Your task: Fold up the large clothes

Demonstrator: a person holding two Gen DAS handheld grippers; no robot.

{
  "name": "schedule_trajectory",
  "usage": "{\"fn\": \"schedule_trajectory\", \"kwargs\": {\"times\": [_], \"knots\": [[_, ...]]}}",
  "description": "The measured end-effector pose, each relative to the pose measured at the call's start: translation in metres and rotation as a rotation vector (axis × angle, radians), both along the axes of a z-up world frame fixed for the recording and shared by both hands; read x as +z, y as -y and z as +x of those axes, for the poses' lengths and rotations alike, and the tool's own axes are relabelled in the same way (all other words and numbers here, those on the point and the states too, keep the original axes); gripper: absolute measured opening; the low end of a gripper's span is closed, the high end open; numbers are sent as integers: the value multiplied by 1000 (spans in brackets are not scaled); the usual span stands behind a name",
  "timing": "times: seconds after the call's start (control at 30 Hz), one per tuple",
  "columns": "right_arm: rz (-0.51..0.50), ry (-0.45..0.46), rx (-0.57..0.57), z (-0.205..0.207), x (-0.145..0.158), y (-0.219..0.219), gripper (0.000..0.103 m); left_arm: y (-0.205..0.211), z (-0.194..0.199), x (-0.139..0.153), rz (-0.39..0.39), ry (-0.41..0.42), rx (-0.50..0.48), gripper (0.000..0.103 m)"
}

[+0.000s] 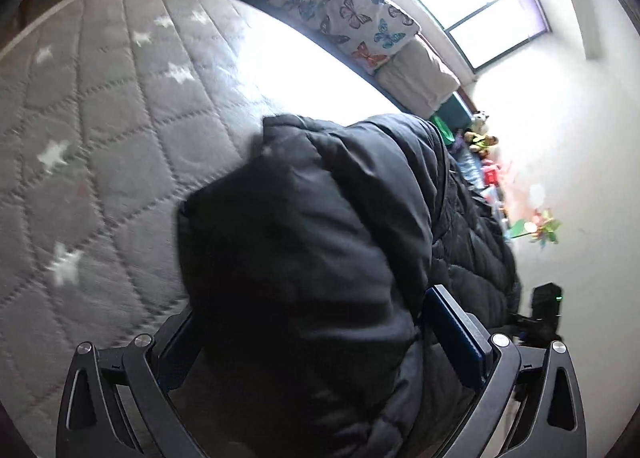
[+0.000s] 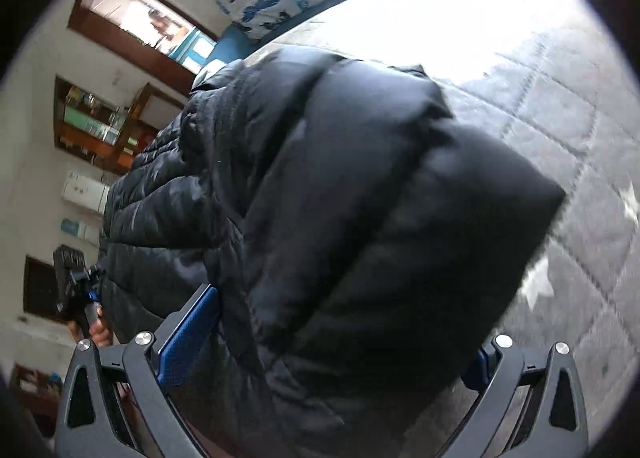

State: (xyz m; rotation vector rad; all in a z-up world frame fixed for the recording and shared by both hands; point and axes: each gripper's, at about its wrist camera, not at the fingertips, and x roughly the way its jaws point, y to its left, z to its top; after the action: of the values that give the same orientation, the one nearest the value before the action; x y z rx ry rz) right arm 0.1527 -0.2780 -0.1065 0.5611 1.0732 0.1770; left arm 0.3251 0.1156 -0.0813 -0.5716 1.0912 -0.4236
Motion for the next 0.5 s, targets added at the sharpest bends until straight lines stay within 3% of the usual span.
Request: {"fn": "schedule_trajectory", "kwargs": {"times": [0.17,0.5], "knots": [[16,17,40,5,1,-1,103,21,6,-6,2,-10,-54,103],[45,44,53,0,-1,5,103,22,13,-14,-28,-30,-89,103]]}}
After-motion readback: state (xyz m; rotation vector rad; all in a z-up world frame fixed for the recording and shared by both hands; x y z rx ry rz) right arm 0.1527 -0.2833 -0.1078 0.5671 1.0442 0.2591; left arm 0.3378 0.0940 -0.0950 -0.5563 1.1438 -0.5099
